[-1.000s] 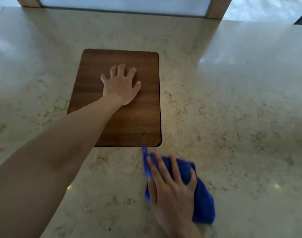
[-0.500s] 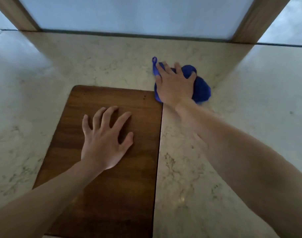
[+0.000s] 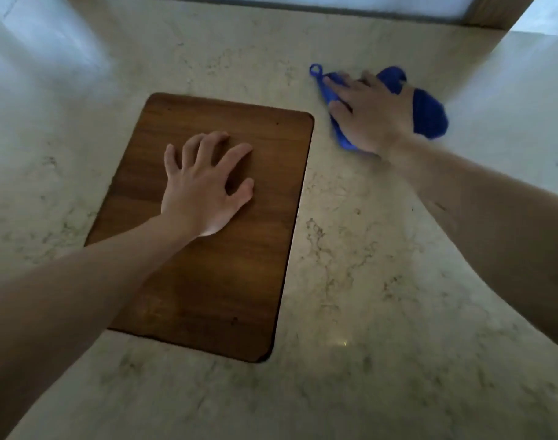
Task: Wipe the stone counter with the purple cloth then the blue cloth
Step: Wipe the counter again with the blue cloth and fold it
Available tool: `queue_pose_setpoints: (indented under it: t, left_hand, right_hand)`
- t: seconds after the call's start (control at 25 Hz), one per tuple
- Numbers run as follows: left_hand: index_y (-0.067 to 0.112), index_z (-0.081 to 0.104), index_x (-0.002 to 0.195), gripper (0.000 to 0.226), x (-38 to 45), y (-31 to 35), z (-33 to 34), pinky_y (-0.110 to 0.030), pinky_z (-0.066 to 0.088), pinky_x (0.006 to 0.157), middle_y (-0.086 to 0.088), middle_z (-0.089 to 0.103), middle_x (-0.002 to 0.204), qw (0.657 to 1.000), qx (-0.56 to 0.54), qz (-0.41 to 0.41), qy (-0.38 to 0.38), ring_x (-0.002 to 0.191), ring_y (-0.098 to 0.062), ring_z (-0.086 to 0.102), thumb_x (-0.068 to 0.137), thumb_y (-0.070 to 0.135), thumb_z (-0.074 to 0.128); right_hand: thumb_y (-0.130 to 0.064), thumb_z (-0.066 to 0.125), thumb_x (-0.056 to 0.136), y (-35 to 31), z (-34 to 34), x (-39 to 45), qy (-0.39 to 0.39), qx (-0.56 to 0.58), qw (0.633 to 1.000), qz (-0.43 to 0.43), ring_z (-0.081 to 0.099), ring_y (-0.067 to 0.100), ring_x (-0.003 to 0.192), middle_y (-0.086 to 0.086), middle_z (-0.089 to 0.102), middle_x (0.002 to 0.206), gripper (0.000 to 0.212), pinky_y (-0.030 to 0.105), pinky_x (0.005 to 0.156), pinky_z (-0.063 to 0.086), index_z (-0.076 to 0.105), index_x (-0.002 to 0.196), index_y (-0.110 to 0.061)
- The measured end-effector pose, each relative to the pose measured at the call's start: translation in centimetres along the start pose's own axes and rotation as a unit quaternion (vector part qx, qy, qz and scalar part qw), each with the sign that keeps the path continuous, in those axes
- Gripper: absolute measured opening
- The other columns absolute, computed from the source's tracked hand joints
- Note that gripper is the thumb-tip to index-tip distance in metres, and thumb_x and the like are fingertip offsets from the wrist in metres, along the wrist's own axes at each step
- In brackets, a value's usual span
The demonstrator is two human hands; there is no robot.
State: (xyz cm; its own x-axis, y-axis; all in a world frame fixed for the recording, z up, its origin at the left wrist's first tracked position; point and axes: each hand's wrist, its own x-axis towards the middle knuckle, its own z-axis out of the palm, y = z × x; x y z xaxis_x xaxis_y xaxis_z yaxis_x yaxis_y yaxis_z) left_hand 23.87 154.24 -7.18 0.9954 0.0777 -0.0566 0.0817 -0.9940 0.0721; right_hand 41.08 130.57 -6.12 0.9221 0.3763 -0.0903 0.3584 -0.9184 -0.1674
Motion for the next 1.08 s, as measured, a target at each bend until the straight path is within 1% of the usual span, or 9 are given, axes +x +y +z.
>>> queue_pose_setpoints:
  t: [0.2,0.28,0.4,0.56,0.64,0.72,0.88,0.96,1.08]
  left_hand:
    - [0.039,0.024,0.15,0.057,-2.1,2.5,-1.7,-0.07,0.022,0.109,-0.008,0.022,0.16,0.993,0.105,-0.049,-0.038,0.144,-0.038,0.022,0.097,0.061,0.022]
    - [0.037,0.027,0.149,0.054,-5.6,4.7,-2.0,-0.071,0.023,0.107,-0.009,0.02,0.161,0.994,0.088,-0.055,-0.045,0.144,-0.039,0.022,0.099,0.056,0.025]
    - [0.034,0.035,0.144,0.048,-14.2,7.7,-1.4,-0.068,0.027,0.106,-0.008,0.023,0.158,0.997,0.066,0.008,-0.034,0.141,-0.037,0.027,0.099,0.052,0.03]
    - [0.025,0.054,0.132,0.042,-25.5,9.3,0.3,-0.058,0.038,0.097,-0.009,0.043,0.145,0.999,-0.035,0.034,-0.016,0.128,-0.035,0.045,0.094,0.04,0.043]
    - [0.019,0.064,0.118,0.039,-30.9,9.6,0.7,-0.054,0.045,0.086,-0.01,0.058,0.129,0.995,-0.058,0.072,0.044,0.11,-0.036,0.058,0.087,0.033,0.045]
    - [0.021,0.064,0.118,0.041,-35.4,9.8,0.7,-0.052,0.047,0.086,-0.006,0.061,0.126,0.988,-0.102,0.097,0.066,0.106,-0.033,0.061,0.087,0.036,0.042]
    - [0.028,0.049,0.138,0.054,-40.9,10.3,-0.2,-0.043,0.039,0.103,0.005,0.053,0.138,0.979,-0.151,0.135,-0.02,0.123,-0.022,0.052,0.092,0.049,0.028]
    - [0.029,0.045,0.141,0.064,-41.1,10.3,0.0,-0.039,0.033,0.109,0.007,0.049,0.143,0.981,-0.125,0.14,-0.055,0.131,-0.019,0.045,0.088,0.057,0.023]
    - [0.028,0.044,0.142,0.063,-41.3,11.0,0.2,-0.039,0.031,0.11,0.004,0.041,0.149,0.986,-0.053,0.14,-0.076,0.136,-0.021,0.038,0.091,0.063,0.036]
  right_hand:
    - [-0.052,0.015,0.101,-6.8,3.1,-23.0,-0.02,0.005,0.998,-0.055,0.014,0.019,0.151,-0.019,0.021,0.162,0.051,0.067,0.111,0.009,0.019,0.152,-0.049]
    - [-0.052,0.013,0.101,-8.7,4.0,-30.3,-0.025,0.0,0.999,-0.048,0.011,0.019,0.152,-0.02,0.019,0.162,0.052,0.066,0.113,0.007,0.015,0.153,-0.048]
    - [-0.051,0.013,0.102,-11.3,5.6,-39.5,-0.032,0.001,0.998,-0.049,0.013,0.019,0.152,-0.021,0.019,0.162,0.052,0.065,0.114,0.006,0.017,0.153,-0.047]
    - [-0.049,0.018,0.103,-14.7,7.6,-50.3,-0.029,-0.024,0.998,-0.05,0.021,0.02,0.15,-0.018,0.026,0.16,0.051,0.065,0.114,0.009,0.024,0.153,-0.044]
    - [-0.05,0.019,0.103,-15.6,7.4,-53.2,-0.047,-0.026,0.998,-0.034,0.02,0.021,0.151,-0.017,0.028,0.16,0.05,0.065,0.115,0.009,0.028,0.152,-0.043]
    - [-0.052,0.019,0.103,-16.0,6.8,-54.1,-0.067,-0.013,0.997,-0.022,0.017,0.021,0.151,-0.013,0.031,0.16,0.05,0.064,0.116,0.008,0.035,0.148,-0.04]
    - [-0.049,0.037,0.1,-14.7,4.5,-53.6,-0.078,0.121,0.989,-0.022,-0.008,0.015,0.152,-0.014,0.007,0.166,0.047,0.053,0.121,0.0,0.042,0.145,-0.04]
    - [-0.038,0.052,0.095,-13.1,3.5,-54.4,-0.017,0.179,0.983,0.021,-0.004,0.019,0.153,-0.01,0.008,0.166,0.045,0.049,0.121,0.01,0.051,0.14,-0.037]
    - [-0.048,0.054,0.094,-11.1,3.3,-57.4,-0.016,0.09,0.985,0.144,0.014,0.026,0.15,-0.002,0.017,0.164,0.062,0.049,0.117,0.027,0.031,0.152,-0.039]
